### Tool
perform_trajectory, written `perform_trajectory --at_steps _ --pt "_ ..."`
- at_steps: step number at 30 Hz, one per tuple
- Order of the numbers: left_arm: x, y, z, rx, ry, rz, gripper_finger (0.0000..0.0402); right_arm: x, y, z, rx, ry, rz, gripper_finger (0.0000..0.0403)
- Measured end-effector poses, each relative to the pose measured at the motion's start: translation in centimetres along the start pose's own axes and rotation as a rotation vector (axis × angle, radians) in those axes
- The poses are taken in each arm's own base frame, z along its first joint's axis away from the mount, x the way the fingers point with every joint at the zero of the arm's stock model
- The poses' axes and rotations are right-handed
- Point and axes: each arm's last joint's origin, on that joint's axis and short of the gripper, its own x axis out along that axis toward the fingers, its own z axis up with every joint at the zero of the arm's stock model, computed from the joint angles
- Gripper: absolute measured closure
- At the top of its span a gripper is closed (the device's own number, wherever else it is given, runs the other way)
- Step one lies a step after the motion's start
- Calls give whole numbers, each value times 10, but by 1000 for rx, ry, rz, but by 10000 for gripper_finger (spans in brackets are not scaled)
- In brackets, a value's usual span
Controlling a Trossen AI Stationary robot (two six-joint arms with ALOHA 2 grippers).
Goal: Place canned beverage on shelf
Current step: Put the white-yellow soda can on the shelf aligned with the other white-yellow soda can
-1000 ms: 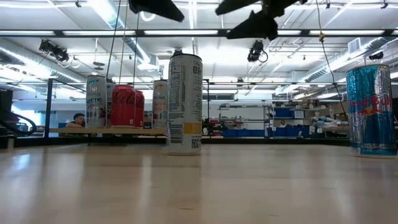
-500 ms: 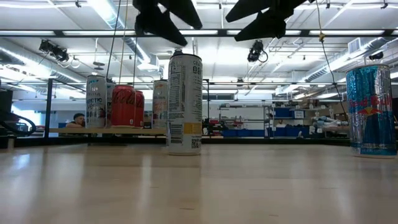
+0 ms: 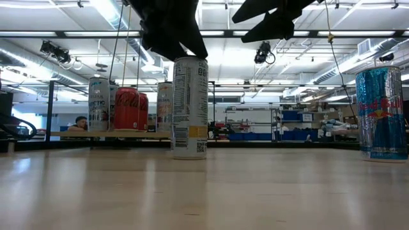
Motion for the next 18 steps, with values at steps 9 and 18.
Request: perform_trajectory --at_steps 9,18 --pt "9 -3 -6 21 35 6 88 0 1 -1 5 16 38 46" --pt "14 -1 -9 61 65 26 90 0 3 -1 -1 27 76 46"
